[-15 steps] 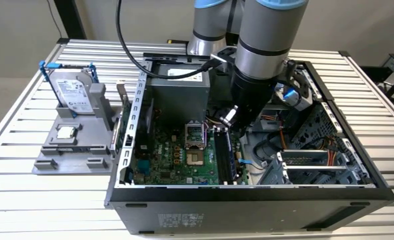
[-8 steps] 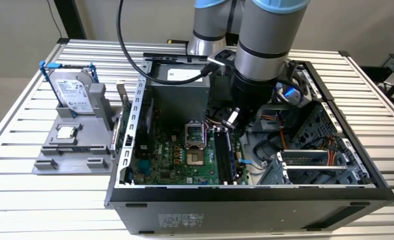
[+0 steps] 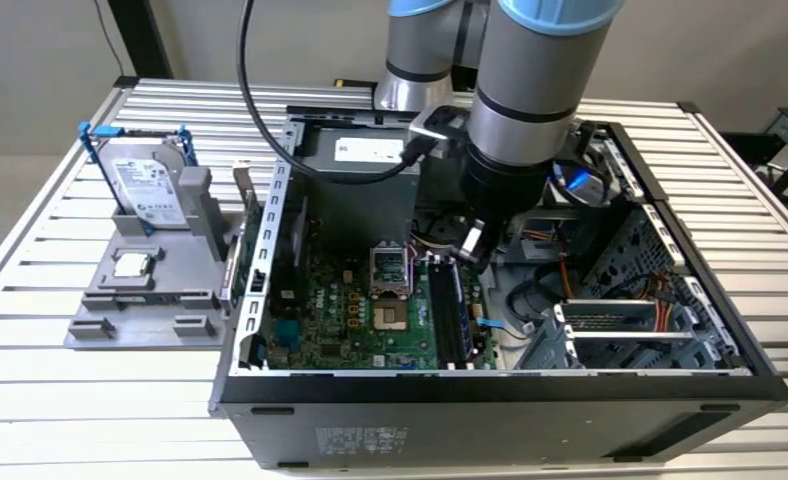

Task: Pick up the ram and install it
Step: 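Press down the ram until it locks into place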

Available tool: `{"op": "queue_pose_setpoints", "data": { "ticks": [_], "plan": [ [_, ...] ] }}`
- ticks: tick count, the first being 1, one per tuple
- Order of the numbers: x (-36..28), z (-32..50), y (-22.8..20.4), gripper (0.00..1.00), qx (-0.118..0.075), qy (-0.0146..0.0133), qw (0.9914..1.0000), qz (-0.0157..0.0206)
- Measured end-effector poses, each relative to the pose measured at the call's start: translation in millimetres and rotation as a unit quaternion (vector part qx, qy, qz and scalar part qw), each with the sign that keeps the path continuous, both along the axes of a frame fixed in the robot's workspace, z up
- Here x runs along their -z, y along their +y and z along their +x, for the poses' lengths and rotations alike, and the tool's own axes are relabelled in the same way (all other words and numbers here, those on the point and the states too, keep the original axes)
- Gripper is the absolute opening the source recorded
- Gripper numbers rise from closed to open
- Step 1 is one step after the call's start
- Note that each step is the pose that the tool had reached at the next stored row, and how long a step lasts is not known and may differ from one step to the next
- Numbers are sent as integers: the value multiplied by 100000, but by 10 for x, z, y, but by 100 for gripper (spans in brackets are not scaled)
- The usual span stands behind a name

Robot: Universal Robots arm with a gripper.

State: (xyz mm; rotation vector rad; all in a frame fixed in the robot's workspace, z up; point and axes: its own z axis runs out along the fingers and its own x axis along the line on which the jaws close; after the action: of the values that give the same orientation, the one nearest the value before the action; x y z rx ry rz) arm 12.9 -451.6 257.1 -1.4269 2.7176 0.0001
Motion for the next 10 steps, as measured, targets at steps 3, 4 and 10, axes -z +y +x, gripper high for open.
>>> {"op": "queue_pose_setpoints", "data": {
  "ticks": [3, 4, 10],
  "plan": [
    [11, 0, 0, 0, -2718, -4, 99963, 8],
    [20, 0, 0, 0, -3622, -10, 99934, 17],
    [75, 0, 0, 0, -9085, -67, 99586, 33]
  ]
}}
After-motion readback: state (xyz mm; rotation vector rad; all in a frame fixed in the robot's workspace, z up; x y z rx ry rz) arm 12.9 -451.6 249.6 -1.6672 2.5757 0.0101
